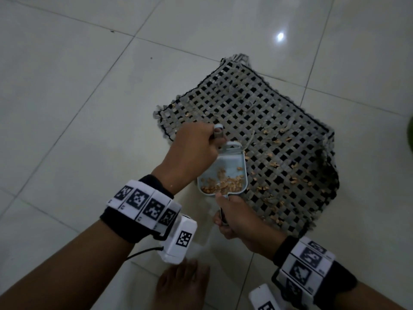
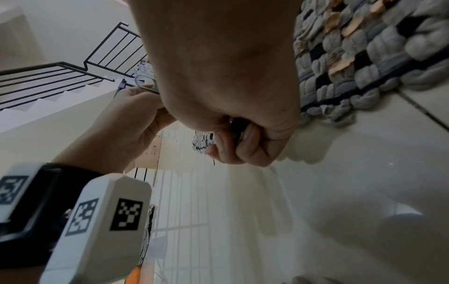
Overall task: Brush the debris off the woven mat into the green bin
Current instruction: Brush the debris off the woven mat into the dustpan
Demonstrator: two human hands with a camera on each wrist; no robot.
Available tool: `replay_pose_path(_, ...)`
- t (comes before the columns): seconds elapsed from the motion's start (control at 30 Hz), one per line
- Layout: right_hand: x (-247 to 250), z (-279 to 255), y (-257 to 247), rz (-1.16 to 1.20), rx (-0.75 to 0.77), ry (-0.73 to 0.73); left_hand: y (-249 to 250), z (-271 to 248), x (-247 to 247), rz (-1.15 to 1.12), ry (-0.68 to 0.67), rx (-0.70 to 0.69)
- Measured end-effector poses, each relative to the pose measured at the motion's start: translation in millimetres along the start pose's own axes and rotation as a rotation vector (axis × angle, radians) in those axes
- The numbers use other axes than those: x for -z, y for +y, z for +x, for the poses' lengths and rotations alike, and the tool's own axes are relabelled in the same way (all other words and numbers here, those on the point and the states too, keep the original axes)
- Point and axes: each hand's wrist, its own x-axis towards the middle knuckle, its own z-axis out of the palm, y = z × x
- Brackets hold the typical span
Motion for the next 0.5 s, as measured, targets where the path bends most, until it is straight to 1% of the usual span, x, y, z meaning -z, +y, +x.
replay_pose_path(0.07,0.2,-1.3,0.7,-0.004,0.003,-0.004,1.2,1.6,2.1,-0.019,0.082,-0.010)
replay_pose_path(0.1,-0.3,-1.9,0.9,-0.005,0.002,-0.006,1.1,1.7,1.1,-0.018,0.091,-0.013)
replay_pose_path(0.13,-0.5,-2.3,0.7,-0.006,0.000,-0.005,0.4,0.9,-1.1,-0.010,0.063,-0.009)
replay_pose_path(0.23,-1.4,-0.6,0.9,-0.005,-0.009,0.000,-2.0,-4.1,-3.4,0.000,-0.095,0.015)
replay_pose_path(0.27,-1.4,0.2,1.2,-0.007,-0.009,0.003,-1.3,-4.1,-0.4,-0.018,-0.101,0.024)
replay_pose_path(0.3,-1.8,0.5,1.1,-0.007,-0.008,0.005,-0.8,-2.5,3.7,-0.041,-0.073,0.030)
replay_pose_path(0.4,-2.7,0.4,1.2,-0.014,-0.004,0.010,-0.5,8.0,14.0,-0.054,0.099,-0.006)
replay_pose_path(0.43,-3.3,1.0,1.2,-0.020,-0.001,0.014,-1.7,11.6,13.1,-0.035,0.118,-0.022)
replay_pose_path(0.47,-3.5,1.5,0.8,-0.023,-0.002,0.017,-2.4,13.5,10.8,-0.011,0.105,-0.031)
replay_pose_path(0.5,-3.8,1.9,0.9,-0.022,-0.006,0.018,-3.6,13.0,5.7,0.014,0.058,-0.029)
